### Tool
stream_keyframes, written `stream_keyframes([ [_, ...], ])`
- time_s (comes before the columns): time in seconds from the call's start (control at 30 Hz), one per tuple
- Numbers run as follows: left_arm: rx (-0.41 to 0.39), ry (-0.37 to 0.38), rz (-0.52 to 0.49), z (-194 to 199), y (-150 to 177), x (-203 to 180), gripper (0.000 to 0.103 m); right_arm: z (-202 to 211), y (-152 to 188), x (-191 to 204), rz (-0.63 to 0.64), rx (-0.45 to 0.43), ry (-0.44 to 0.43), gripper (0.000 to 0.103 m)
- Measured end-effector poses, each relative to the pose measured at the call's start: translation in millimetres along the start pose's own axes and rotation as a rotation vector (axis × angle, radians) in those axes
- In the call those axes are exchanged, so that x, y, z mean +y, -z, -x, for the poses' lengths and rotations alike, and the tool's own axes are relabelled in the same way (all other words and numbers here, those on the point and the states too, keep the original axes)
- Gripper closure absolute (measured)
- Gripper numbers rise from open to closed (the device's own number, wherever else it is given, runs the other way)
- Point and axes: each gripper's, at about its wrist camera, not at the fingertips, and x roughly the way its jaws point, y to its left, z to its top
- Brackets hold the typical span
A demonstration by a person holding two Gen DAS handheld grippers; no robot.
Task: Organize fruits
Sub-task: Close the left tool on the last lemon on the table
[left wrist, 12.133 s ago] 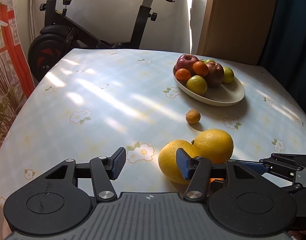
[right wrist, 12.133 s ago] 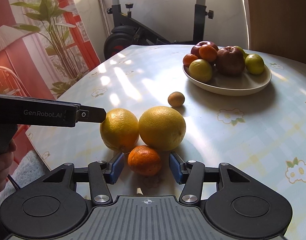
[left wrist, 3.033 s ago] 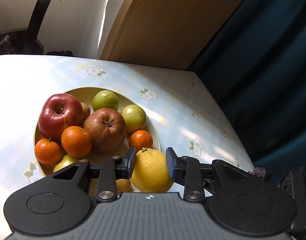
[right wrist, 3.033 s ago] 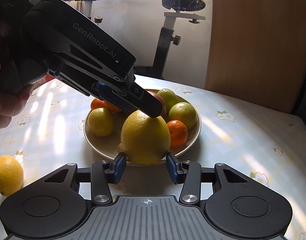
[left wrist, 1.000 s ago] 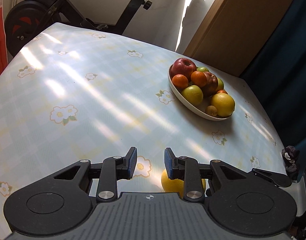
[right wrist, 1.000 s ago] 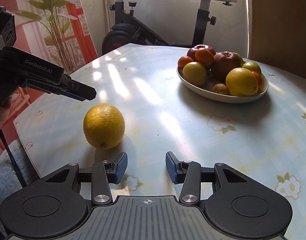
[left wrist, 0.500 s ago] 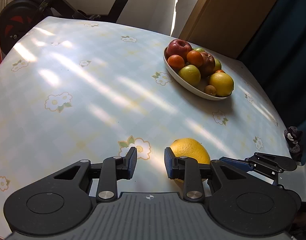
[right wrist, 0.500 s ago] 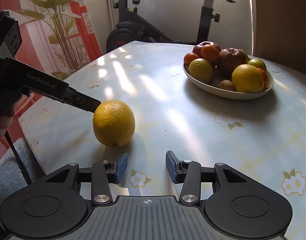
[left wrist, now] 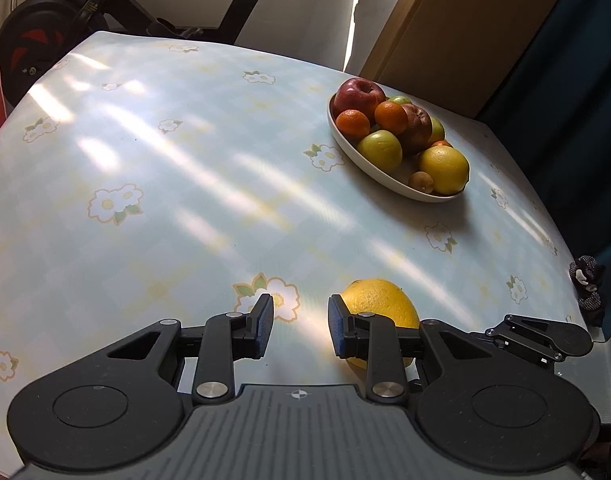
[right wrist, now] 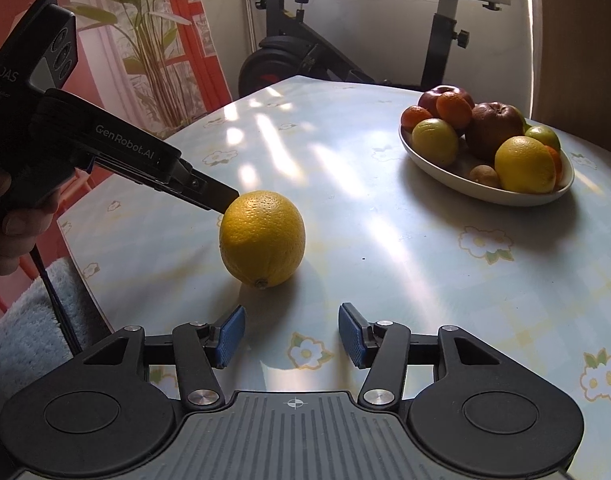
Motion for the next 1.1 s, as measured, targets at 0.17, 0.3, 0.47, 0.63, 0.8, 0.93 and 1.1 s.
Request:
stream_keyframes([
  [0.17, 0.002, -0.002, -0.005, 0, -1, -1, 0.072, -1, -5, 4, 0.025, -0.004, -0.001, 0.054],
  [0.3, 0.001, -0.003, -0.006, 0, 0, -2, 0.072, -2, -9, 7, 0.056, -0.007, -0.017, 0.054],
  [0.47, 0.003, -0.003, -0.006, 0, 0, -3, 0.072, -4, -14, 13, 0.116, -0.004, -0.029, 0.055],
  [0.63, 0.006, 0.003, -0.009, 0, -1, -2, 0.072, -4, -16, 15, 0.145, -0.012, -0.02, 0.066],
  [0.8, -0.011, 0.039, 0.03, 5, -6, 8, 0.072, -3, -16, 12, 0.139, -0.012, -0.006, 0.072],
  [0.93, -0.01, 0.097, 0.06, 6, -10, 14, 0.072, -4, -18, 12, 0.139, -0.013, 0.0, 0.072],
  [1.1, 0.005, 0.132, 0.067, 0, -11, 10, 0.072, -6, -17, 13, 0.136, 0.007, -0.011, 0.072],
])
